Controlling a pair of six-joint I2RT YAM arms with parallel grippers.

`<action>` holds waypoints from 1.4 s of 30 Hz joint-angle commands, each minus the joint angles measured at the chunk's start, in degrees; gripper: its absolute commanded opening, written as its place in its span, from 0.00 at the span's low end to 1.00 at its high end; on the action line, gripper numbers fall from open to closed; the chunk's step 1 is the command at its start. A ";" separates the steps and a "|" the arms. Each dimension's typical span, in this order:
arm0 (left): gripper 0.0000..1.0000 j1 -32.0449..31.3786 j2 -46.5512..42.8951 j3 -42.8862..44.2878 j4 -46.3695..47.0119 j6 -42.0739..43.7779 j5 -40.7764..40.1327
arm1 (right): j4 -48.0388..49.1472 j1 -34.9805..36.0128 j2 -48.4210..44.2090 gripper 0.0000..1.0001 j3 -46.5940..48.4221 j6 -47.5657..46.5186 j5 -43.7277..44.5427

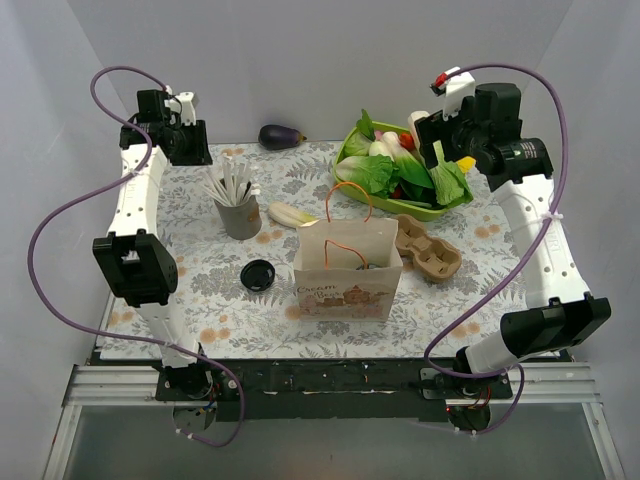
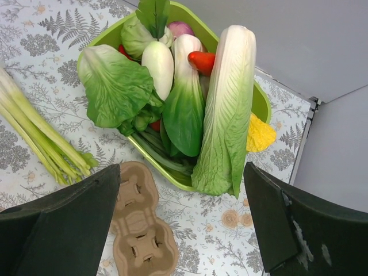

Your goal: Pack the takeout coffee

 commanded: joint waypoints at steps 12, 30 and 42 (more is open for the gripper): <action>0.25 0.56 2.71 4.85 0.43 0.08 1.69 | 2.23 -0.39 0.90 0.95 0.58 0.93 -0.97; 0.03 0.56 4.82 6.43 -0.89 -0.80 2.57 | 2.84 -0.47 -0.24 0.94 -1.35 0.93 -0.97; 0.00 0.56 -1.77 14.16 -2.65 -0.89 4.16 | 2.84 -0.65 0.55 0.94 -0.47 0.67 -1.76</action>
